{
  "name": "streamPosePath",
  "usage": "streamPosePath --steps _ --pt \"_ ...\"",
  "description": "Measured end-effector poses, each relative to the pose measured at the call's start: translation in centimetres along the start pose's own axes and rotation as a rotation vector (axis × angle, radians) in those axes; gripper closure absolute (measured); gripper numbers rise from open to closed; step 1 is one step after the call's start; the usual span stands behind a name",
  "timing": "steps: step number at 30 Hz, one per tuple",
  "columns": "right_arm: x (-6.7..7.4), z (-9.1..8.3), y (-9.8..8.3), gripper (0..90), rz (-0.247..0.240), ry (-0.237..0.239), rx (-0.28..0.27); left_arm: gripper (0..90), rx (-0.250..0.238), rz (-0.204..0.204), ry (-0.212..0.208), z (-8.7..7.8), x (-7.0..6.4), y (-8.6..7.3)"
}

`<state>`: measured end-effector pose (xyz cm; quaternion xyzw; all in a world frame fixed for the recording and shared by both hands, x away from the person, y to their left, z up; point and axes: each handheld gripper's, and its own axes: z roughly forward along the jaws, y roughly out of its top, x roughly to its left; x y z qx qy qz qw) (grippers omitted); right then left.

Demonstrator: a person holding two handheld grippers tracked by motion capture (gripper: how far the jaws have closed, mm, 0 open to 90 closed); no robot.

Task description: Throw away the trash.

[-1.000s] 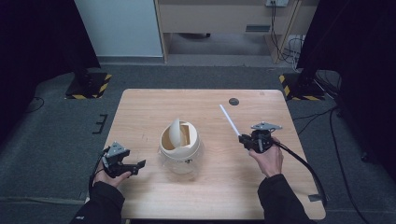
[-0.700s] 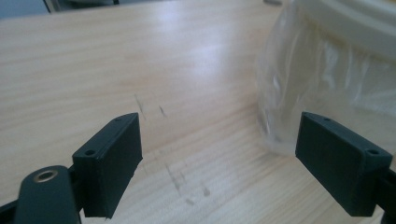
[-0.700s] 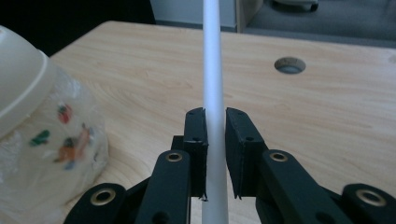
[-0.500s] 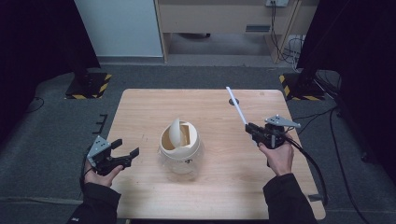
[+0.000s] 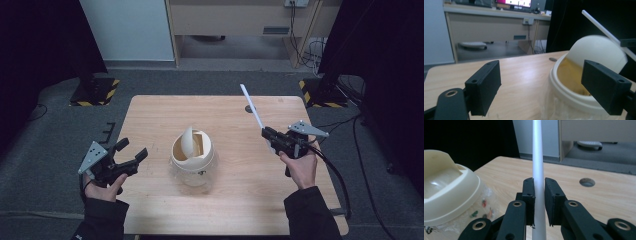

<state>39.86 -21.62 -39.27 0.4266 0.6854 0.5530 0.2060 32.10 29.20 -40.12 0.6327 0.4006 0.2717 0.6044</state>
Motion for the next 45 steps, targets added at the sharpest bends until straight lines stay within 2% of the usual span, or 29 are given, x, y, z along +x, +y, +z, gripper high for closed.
streamPosePath --steps 2,7,8,17,18,20,35,37,38,45 --pt "0.5 -0.5 0.6 79.1 -0.001 0.017 -0.026 16.0 -0.027 0.007 -0.025 0.0 -0.9 0.7" --pt "0.9 -0.8 1.1 79.1 -0.017 0.036 -0.044 16.3 -0.055 0.007 -0.047 -0.1 -1.8 1.5" --pt "1.0 -0.8 1.1 79.1 -0.018 0.038 -0.049 16.4 -0.076 0.005 -0.058 0.0 -2.1 2.0" --pt "1.7 -1.0 1.5 79.1 -0.033 0.076 -0.085 16.4 -0.121 0.010 -0.086 0.3 -3.1 3.5" --pt "1.8 -1.0 1.5 79.1 -0.031 0.099 -0.094 16.4 -0.125 0.012 -0.088 0.4 -3.2 3.7" --pt "2.0 -1.1 1.5 79.1 -0.029 0.111 -0.100 16.5 -0.132 0.014 -0.092 0.6 -3.3 4.0" --pt "2.4 -1.4 1.4 79.1 -0.060 0.143 -0.112 18.2 -0.158 0.017 -0.168 4.4 -6.0 6.3" --pt "2.5 -1.7 1.7 79.1 -0.092 0.137 -0.116 18.7 -0.158 0.014 -0.175 4.9 -6.4 6.4" --pt "2.5 -1.7 1.7 79.1 -0.092 0.137 -0.116 18.7 -0.158 0.010 -0.181 5.1 -6.5 6.5" --pt "4.0 -2.3 2.7 79.1 -0.129 0.173 -0.147 19.7 -0.165 -0.007 -0.206 6.7 -8.0 7.3"
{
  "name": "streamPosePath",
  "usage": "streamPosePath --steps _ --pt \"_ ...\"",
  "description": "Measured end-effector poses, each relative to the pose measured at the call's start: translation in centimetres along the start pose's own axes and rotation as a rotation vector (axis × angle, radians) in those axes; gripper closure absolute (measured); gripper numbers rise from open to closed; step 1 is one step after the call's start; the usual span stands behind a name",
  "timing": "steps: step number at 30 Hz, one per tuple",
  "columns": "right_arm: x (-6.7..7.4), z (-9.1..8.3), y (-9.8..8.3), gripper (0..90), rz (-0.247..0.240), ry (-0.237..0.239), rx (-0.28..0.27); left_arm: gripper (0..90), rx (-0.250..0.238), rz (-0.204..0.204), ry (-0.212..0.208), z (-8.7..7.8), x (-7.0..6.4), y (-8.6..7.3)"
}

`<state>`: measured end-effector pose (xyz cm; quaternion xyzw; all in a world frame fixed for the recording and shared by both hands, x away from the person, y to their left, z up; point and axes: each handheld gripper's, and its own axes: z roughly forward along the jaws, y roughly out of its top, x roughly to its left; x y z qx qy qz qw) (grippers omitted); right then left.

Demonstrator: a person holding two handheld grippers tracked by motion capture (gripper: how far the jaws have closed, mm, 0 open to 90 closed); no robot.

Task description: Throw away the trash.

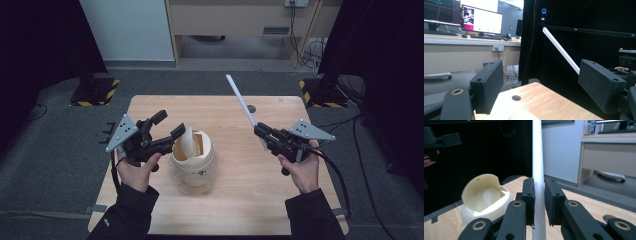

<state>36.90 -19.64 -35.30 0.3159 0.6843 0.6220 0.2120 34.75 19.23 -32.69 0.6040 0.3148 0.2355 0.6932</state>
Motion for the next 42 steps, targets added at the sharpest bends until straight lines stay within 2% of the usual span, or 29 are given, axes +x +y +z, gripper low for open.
streamPosePath --steps 2,8,21,32,42 --pt "0.2 0.0 0.1 79.1 -0.002 0.007 -0.007 19.8 0.000 -0.002 -0.004 0.3 -0.1 0.1" --pt "1.2 0.3 0.4 79.1 -0.025 0.036 -0.009 21.4 -0.002 -0.016 -0.031 2.5 -1.3 0.5" --pt "1.8 0.7 0.2 79.1 -0.027 0.072 -0.015 24.6 0.028 -0.029 -0.066 6.1 -2.9 0.3" --pt "2.3 1.0 -0.1 79.1 -0.025 0.098 -0.012 28.0 0.054 -0.038 -0.075 7.8 -3.6 -0.2" --pt "2.7 1.5 -0.4 79.1 -0.026 0.123 -0.004 37.2 0.066 -0.067 -0.086 8.8 -3.9 -0.6"
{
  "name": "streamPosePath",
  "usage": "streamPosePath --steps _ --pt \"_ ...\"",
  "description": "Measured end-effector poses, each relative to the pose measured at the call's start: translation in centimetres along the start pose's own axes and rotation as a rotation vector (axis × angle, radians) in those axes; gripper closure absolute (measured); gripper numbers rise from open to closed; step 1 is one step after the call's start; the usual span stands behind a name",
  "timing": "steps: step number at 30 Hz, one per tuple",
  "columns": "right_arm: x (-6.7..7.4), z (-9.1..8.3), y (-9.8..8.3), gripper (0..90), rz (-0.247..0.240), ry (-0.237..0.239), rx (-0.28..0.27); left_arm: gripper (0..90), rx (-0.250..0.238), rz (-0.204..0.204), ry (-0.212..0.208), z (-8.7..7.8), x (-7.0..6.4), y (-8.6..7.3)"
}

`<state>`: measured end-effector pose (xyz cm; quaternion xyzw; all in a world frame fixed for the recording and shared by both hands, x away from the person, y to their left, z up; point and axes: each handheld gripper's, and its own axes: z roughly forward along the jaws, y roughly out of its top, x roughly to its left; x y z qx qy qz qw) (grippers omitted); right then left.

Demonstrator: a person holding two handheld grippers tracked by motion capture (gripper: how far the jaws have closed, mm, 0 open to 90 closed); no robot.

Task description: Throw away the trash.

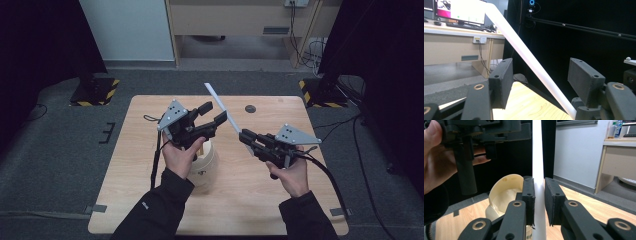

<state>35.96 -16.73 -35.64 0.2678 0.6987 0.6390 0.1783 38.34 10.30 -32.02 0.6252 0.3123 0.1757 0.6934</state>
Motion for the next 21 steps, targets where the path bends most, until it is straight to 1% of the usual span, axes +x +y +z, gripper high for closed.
streamPosePath --steps 4,5,7,10,11,12,15,16,17,18,21 --pt "0.1 0.0 0.1 79.1 0.001 0.010 -0.006 40.0 0.007 -0.010 -0.006 0.4 -0.2 -0.1" --pt "0.1 0.0 0.1 79.1 0.003 0.015 -0.009 41.3 0.007 -0.021 -0.011 0.5 -0.4 -0.2" --pt "0.1 0.0 0.1 79.1 0.006 0.020 -0.011 42.1 0.006 -0.029 -0.016 0.6 -0.4 -0.2" --pt "0.2 0.0 0.0 79.1 0.008 0.031 -0.012 47.8 0.010 -0.041 -0.028 0.9 -0.7 -0.2" --pt "0.2 0.0 0.0 79.1 0.008 0.031 -0.012 47.8 0.009 -0.046 -0.031 0.9 -0.8 -0.3" --pt "0.3 0.0 0.0 79.1 0.009 0.039 -0.016 51.6 0.014 -0.052 -0.037 1.0 -0.9 -0.3" --pt "0.3 0.0 0.0 79.1 0.013 0.047 -0.017 57.5 0.018 -0.056 -0.040 1.0 -0.9 -0.3" --pt "0.3 0.0 0.0 79.1 0.012 0.050 -0.017 57.5 0.020 -0.058 -0.040 1.0 -0.9 -0.3" --pt "0.3 0.1 0.0 79.1 0.009 0.055 -0.015 61.1 0.020 -0.062 -0.042 0.9 -1.0 -0.3" --pt "0.3 0.1 0.0 79.1 0.008 0.059 -0.014 62.9 0.020 -0.074 -0.050 0.9 -1.0 -0.3" --pt "0.4 0.2 -0.1 79.2 0.007 0.064 -0.011 70.3 0.018 -0.083 -0.057 0.9 -1.1 -0.3"
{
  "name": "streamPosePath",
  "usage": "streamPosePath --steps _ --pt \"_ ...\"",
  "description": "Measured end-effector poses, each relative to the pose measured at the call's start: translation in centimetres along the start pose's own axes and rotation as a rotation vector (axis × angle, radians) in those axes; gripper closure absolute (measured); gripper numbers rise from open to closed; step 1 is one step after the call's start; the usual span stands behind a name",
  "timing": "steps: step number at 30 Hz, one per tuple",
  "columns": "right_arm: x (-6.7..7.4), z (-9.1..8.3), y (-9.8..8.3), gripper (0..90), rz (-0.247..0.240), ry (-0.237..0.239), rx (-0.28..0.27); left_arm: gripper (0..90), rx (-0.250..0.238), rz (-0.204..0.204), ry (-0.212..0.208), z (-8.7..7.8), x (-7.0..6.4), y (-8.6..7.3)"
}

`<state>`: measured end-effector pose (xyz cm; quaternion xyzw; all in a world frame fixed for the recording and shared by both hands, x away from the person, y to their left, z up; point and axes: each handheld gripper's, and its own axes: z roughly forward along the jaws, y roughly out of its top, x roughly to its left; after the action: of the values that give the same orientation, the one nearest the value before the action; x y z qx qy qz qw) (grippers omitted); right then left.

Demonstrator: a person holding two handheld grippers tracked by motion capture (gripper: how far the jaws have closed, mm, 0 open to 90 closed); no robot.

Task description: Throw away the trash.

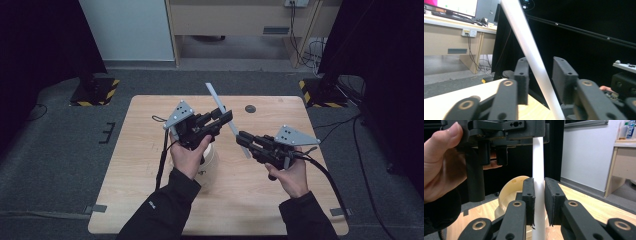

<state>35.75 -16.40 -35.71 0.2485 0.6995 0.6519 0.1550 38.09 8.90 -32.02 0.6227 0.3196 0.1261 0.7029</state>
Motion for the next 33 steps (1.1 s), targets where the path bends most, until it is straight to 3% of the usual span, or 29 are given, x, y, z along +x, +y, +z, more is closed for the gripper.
streamPosePath --steps 8,18,23,24,26,28,33 --pt "0.2 0.2 -0.2 78.9 -0.006 0.012 0.008 78.9 -0.010 -0.029 -0.084 0.1 -0.8 0.0" --pt "-0.2 -0.6 0.6 67.7 0.043 0.024 -0.040 79.5 -0.040 -0.003 -0.109 -0.9 -1.1 0.9" --pt "-0.7 -0.9 0.6 62.4 0.039 -0.012 -0.038 79.4 -0.051 0.043 -0.088 -2.5 -1.1 1.8" --pt "-1.0 -0.9 0.4 58.4 0.031 -0.042 -0.019 79.4 -0.058 0.059 -0.079 -3.4 -1.0 2.1" --pt "-1.2 -0.8 0.2 56.8 0.029 -0.060 -0.012 79.4 -0.064 0.067 -0.073 -3.9 -1.0 2.3" --pt "-1.8 -0.7 -0.5 51.9 0.047 -0.100 0.005 79.4 -0.074 0.080 -0.063 -4.9 -0.8 2.6" --pt "-2.7 -0.5 -1.5 46.8 0.043 -0.148 0.047 79.3 -0.104 0.120 -0.020 -7.6 -0.2 3.8"
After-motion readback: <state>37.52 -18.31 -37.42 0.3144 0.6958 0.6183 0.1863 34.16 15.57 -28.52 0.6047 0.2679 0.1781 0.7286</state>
